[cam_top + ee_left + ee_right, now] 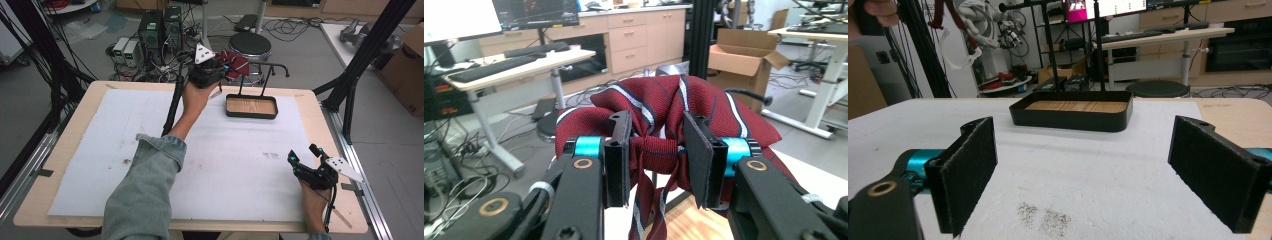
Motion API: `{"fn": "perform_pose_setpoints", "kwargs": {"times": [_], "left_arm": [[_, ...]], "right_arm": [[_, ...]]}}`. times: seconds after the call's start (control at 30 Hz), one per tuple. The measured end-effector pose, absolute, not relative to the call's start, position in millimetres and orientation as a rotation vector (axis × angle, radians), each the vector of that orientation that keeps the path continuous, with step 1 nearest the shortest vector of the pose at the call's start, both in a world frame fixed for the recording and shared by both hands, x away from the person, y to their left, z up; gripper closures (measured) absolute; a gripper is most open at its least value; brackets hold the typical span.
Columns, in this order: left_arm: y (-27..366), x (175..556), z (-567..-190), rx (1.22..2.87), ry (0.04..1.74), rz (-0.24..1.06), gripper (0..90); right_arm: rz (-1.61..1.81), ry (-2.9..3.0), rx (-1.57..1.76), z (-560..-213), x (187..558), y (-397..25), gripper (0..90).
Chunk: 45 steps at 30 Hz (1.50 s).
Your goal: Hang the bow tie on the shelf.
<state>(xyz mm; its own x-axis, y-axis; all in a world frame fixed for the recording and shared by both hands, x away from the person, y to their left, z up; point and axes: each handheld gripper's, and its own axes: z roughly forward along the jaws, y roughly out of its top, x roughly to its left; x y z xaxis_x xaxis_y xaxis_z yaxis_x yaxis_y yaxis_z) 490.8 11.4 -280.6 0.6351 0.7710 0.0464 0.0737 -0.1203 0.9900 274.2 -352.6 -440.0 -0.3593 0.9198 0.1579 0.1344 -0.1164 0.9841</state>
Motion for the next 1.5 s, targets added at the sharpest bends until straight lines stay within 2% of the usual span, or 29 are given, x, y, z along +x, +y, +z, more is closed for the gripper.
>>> {"fn": "perform_pose_setpoints", "kwargs": {"times": [0.23, 0.57, 0.9, 1.5], "left_arm": [[-4.4, 500.2, -282.0, 1.573, 0.706, 0.656, 65.2], [-13.5, 506.4, -286.6, 1.518, 0.668, 0.674, 65.2], [-24.8, 515.2, -272.0, 1.493, 0.652, 0.673, 65.2], [-26.1, 540.7, -291.0, 1.417, 0.664, 0.616, 65.1]], "right_arm": [[1.545, 1.504, 1.195, -440.2, 274.8, -353.0, 11.3], [1.549, 1.503, 1.203, -440.3, 275.1, -353.1, 11.3], [1.547, 1.506, 1.204, -440.4, 275.3, -353.1, 11.3], [1.554, 1.513, 1.207, -440.8, 276.1, -353.7, 11.3]]}}
